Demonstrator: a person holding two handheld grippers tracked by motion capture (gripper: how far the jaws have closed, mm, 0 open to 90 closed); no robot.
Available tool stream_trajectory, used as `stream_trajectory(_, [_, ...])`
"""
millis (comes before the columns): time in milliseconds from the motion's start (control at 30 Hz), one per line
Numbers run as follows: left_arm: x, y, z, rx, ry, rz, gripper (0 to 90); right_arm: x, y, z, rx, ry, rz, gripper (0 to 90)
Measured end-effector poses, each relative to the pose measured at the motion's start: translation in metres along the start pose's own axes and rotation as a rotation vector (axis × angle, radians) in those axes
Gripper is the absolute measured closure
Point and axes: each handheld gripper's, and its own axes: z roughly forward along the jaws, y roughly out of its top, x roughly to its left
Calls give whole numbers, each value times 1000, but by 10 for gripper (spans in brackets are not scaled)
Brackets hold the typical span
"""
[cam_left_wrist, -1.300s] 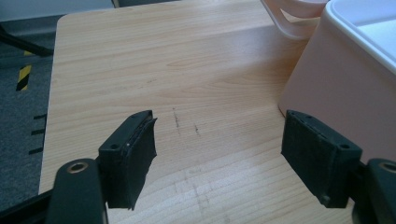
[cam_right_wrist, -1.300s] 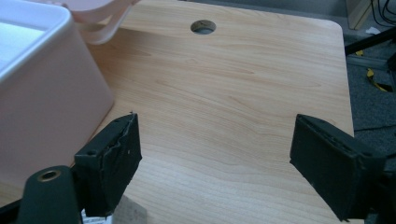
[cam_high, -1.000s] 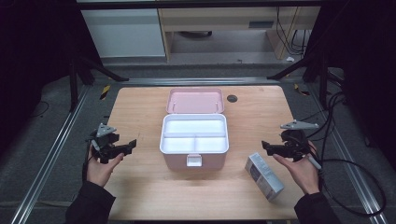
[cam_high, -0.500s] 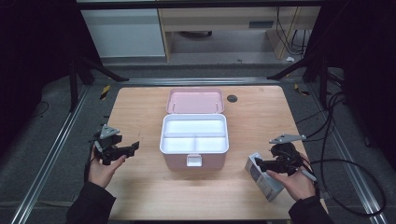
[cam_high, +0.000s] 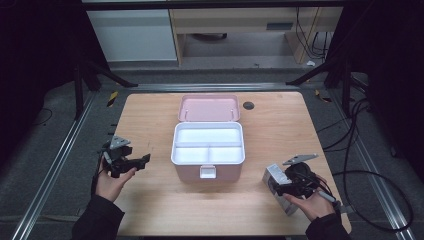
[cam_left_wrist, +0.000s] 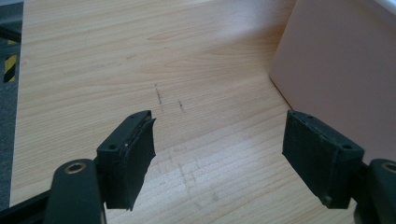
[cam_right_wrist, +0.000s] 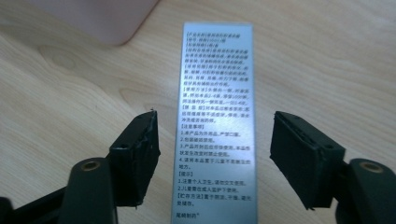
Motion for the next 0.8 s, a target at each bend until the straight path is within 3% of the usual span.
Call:
stream_trajectory(467, [-3,-2,6,26,-7,19,247,-1,0,20,135,-3,-9,455])
stream_trajectory(633, [-3,-2,7,33,-9,18,247,-2,2,22,158,0,3,541])
stream_trajectory(800, [-3,-2,7,32,-8,19,248,-3,4,21,167,-6,-5,556])
